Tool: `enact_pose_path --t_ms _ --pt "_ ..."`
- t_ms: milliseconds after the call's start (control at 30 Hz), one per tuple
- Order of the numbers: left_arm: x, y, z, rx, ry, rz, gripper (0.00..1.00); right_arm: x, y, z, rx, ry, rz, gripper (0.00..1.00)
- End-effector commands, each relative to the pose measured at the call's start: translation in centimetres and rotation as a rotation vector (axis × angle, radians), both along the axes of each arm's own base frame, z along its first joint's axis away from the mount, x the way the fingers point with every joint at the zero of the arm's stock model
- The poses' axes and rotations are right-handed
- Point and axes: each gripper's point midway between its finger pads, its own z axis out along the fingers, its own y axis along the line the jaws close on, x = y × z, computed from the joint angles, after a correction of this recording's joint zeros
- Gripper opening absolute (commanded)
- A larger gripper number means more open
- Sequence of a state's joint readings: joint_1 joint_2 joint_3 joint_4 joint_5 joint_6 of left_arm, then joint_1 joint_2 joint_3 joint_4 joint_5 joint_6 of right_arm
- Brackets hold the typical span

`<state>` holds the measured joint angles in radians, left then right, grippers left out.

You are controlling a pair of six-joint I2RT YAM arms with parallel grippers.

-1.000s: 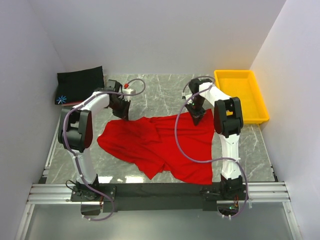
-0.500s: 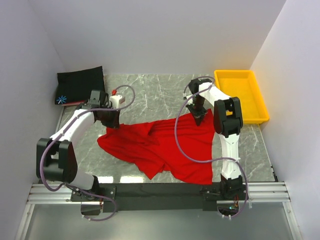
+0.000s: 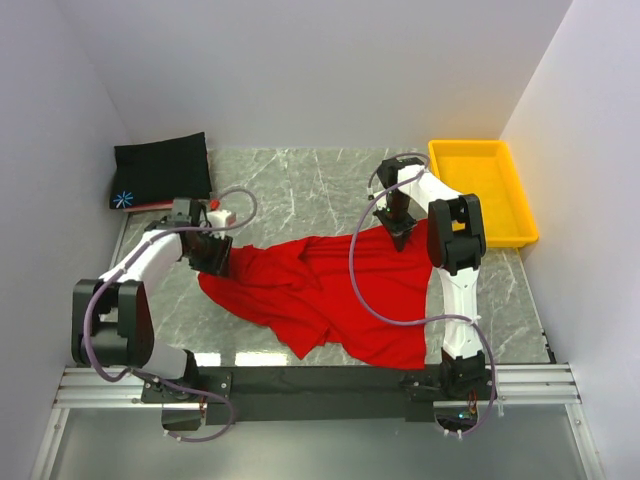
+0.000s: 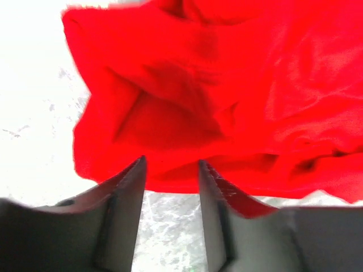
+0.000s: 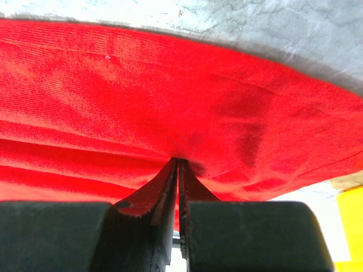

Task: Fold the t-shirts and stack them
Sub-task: Flatten the tshirt out

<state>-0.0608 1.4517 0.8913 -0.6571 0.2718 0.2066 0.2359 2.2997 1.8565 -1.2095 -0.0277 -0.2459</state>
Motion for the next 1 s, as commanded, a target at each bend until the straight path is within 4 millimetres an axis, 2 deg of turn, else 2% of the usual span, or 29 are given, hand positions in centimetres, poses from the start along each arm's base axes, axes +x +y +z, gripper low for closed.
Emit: enact_pose_path --t_ms 0,67,100,233,400,567,667,700,767,800,900,967 --pt "3.3 -1.8 5.7 -0.126 -0.176 -0.049 0.49 0.1 -1.0 0.0 -0.028 -0.009 0.02 0.1" --pt "4.9 -3.3 7.8 -0.2 -0.214 -0.062 0.56 0.1 -0.9 0.0 -0.027 -0.007 0.023 0.1" --pt "5.3 -3.8 8.1 -0.212 -0.217 -0.072 0.6 0.1 -1.0 0.0 -0.028 -0.007 0.025 0.1" --pt "7.4 -5.6 8.5 -0.235 -0.211 -0.1 0.62 0.2 -0.9 0.0 -0.026 -0.01 0.023 0.1" --pt "8.5 -7.5 6.0 -0.186 -0.141 -0.137 0.58 0.2 -0.9 -0.1 -0.028 -0.004 0.02 0.1" --pt "7.6 -8.3 3.2 -0.127 -0.057 -0.166 0.55 0.0 -1.0 -0.2 -0.028 0.001 0.023 0.1" --pt "7.5 -7.4 2.2 -0.066 -0.044 -0.149 0.46 0.0 -1.1 -0.3 -0.028 -0.001 0.023 0.1" --pt "7.5 -6.9 2.0 -0.042 -0.046 -0.132 0.39 0.0 -1.1 -0.3 -0.029 -0.001 0.025 0.1" --pt "7.7 -6.2 1.8 -0.02 -0.053 -0.11 0.32 0.0 -1.1 -0.4 -0.031 0.0 0.025 0.1" --pt "7.7 -5.9 1.8 -0.011 -0.052 -0.098 0.24 0.0 -1.1 -0.4 -0.032 0.003 0.023 0.1" --pt "8.0 -4.5 1.5 -0.002 -0.038 -0.051 0.08 0.1 -1.2 -0.4 -0.036 0.001 0.027 0.1" --pt "8.4 -3.6 1.6 -0.004 -0.04 -0.036 0.01 0.2 -1.3 -0.4 -0.041 0.0 0.031 0.1"
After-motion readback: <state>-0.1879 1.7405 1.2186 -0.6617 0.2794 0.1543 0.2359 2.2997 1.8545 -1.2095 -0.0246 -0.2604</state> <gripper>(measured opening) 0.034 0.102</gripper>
